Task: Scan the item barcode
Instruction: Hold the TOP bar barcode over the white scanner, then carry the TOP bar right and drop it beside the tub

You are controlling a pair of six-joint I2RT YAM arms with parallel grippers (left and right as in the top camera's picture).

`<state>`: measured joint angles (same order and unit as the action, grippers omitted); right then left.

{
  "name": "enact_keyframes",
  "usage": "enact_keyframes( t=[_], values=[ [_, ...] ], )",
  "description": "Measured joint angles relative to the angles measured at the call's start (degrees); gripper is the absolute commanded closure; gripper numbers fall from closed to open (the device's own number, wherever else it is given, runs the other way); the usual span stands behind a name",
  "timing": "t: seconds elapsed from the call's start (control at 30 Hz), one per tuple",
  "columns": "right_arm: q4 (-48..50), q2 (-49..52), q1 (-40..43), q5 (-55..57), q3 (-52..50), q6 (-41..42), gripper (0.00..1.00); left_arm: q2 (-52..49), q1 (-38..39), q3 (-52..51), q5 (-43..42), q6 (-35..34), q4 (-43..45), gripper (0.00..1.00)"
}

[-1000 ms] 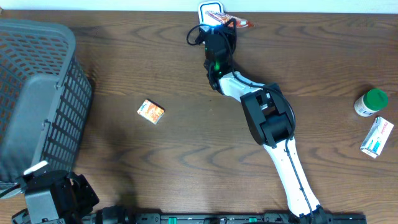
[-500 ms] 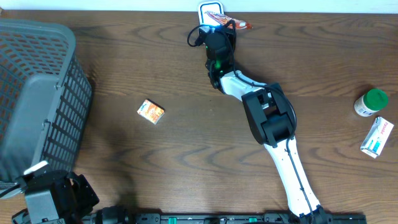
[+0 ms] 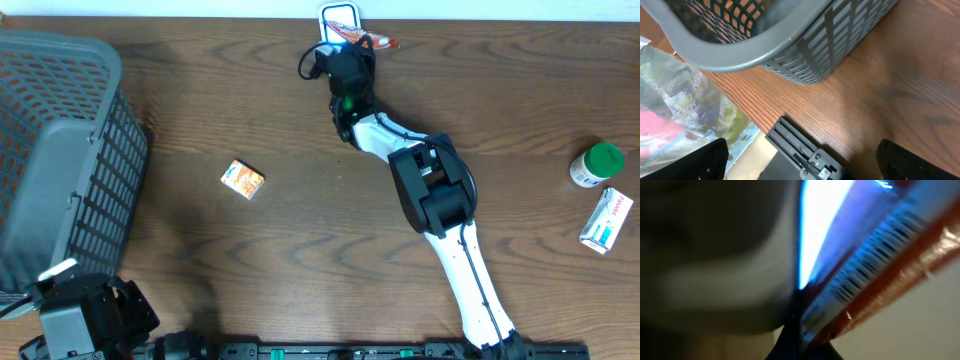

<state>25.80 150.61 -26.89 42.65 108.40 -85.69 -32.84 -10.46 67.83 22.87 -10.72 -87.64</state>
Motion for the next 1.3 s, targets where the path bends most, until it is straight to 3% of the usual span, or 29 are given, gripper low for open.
enact_keyframes(
  t=[0.27,0.57,0.73,0.93,1.13,1.3],
  values=[
    [-31.3,-16.1,-0.5,-0.8,-0.1,11.1,0.99,0.0,0.0,0.0,0.0,0.0,0.0,0.05],
    [-54.9,-37.2,-0.5,-1.2,0.7,27.8,0.99,0.0,0.0,0.0,0.0,0.0,0.0,0.05],
    [-70.6,-43.4,0.6,-5.3,0.9,39.7,0.99,0.0,0.0,0.0,0.0,0.0,0.0,0.05],
    [-89.2,-44.6,9.2,-17.8,0.8,54.6,0.99,0.0,0.0,0.0,0.0,0.0,0.0,0.05],
    [-104.0,-44.6,25.2,-32.1,0.5,74.5,0.99,0.0,0.0,0.0,0.0,0.0,0.0,0.05],
    [-106.5,-44.6,34.3,-32.9,-3.5,89.4,0.99,0.0,0.0,0.0,0.0,0.0,0.0,0.05]
  ],
)
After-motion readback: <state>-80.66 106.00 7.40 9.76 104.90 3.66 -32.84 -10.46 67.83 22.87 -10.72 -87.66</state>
